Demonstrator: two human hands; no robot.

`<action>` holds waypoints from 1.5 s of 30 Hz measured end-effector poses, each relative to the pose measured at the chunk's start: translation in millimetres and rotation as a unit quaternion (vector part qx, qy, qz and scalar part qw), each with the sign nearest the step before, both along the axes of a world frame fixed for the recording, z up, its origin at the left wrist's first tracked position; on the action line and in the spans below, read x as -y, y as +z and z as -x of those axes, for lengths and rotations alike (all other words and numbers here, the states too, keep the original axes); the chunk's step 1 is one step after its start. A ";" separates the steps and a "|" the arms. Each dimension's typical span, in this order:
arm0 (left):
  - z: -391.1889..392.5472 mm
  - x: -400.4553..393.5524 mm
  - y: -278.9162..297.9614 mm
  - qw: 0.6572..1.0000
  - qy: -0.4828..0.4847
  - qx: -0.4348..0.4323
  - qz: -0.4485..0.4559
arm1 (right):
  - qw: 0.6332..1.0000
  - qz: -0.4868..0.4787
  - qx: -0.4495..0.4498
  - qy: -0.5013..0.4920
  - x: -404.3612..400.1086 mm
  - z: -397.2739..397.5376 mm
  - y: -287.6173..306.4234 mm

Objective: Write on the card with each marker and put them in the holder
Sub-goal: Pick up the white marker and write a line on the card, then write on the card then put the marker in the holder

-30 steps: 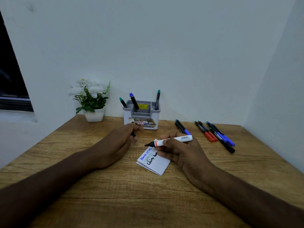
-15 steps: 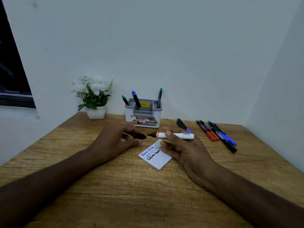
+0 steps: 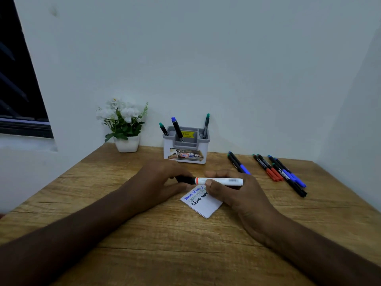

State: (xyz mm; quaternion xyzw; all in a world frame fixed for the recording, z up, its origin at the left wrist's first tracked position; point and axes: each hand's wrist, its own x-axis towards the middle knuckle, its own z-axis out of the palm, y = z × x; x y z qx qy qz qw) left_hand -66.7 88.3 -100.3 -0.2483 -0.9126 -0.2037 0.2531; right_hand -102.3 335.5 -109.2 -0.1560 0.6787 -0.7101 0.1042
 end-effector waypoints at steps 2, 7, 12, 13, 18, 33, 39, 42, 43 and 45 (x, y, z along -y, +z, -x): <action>-0.6 -2.9 0.9 0.999 0.009 -0.013 0.034 | 1.000 0.005 0.011 -0.006 0.5 1.2 -0.6; 1.3 -11.1 -4.6 0.998 0.019 -0.033 0.055 | 0.998 0.045 0.033 -0.012 2.9 6.2 -1.1; -3.1 -18.0 -2.4 0.998 0.019 -0.020 0.051 | 0.997 0.066 0.043 0.000 1.4 6.7 0.0; -3.7 -16.0 -0.5 0.998 0.018 -0.015 0.053 | 0.997 0.064 0.039 -0.002 1.7 6.8 -0.4; -9.7 -27.4 6.2 0.993 0.050 -0.051 0.096 | 0.997 -0.062 -0.045 -0.029 4.9 -3.2 3.0; 55.6 -15.8 93.3 0.974 0.188 -0.082 -0.100 | 0.995 -0.090 -0.039 -0.004 7.3 -2.8 6.1; 120.5 -9.6 93.7 0.939 0.338 -0.065 0.015 | 0.995 -0.089 -0.045 0.003 5.8 -1.1 4.4; 134.7 -9.1 89.9 0.932 0.361 -0.009 0.027 | 0.995 -0.083 -0.050 0.008 5.1 -0.7 3.5; 137.9 -7.3 89.6 0.931 0.365 0.010 0.030 | 0.995 -0.083 -0.052 0.010 5.1 -0.2 2.9; 141.5 -4.9 89.9 0.931 0.362 0.040 0.032 | 0.995 -0.083 -0.052 0.013 4.6 1.1 2.5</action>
